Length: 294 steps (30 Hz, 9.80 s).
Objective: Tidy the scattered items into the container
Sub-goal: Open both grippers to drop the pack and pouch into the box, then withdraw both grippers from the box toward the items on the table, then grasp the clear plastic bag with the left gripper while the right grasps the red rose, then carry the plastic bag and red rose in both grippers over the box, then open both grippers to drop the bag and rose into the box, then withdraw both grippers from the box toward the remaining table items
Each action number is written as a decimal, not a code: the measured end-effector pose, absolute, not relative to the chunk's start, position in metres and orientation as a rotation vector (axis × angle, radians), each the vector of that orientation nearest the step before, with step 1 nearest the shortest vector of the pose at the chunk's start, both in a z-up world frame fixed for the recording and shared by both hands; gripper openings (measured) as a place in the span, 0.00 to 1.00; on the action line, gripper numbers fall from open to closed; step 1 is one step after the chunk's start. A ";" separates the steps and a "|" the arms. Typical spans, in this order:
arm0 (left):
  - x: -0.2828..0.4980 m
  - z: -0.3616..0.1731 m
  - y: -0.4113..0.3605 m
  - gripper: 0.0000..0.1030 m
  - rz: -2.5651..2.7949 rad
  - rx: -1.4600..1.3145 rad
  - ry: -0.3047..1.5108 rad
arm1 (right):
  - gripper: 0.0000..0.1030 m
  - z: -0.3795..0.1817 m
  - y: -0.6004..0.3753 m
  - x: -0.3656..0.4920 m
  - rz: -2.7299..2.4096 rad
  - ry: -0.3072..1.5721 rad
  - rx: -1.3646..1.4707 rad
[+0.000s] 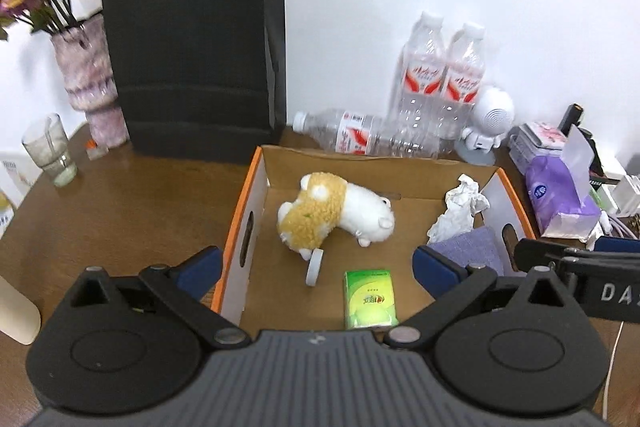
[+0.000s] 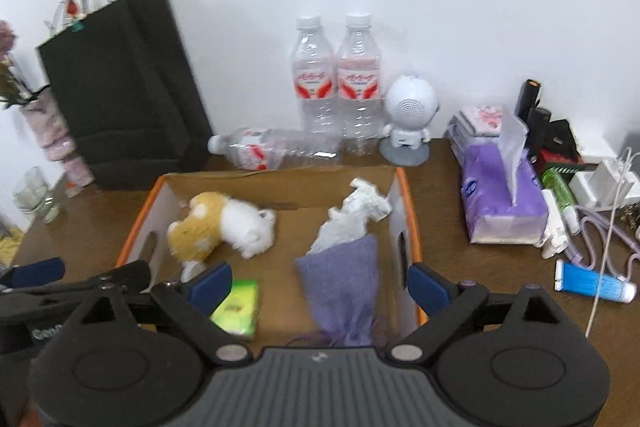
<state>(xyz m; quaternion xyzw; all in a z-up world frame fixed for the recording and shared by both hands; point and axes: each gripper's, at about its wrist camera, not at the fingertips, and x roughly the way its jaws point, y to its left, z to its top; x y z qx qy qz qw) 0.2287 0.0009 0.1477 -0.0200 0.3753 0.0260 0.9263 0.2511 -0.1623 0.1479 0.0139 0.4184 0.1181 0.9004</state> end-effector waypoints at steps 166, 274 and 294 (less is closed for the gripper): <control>-0.098 0.134 0.009 0.17 -0.153 -0.063 0.101 | 0.40 0.096 -0.231 -0.069 0.479 0.364 0.126; 0.402 0.061 0.000 0.56 -0.019 -0.036 1.172 | 0.53 0.029 -0.109 0.424 0.265 1.294 0.001; 0.286 0.189 0.005 1.00 -0.008 -0.039 1.068 | 0.75 0.158 -0.150 0.301 0.240 1.174 -0.005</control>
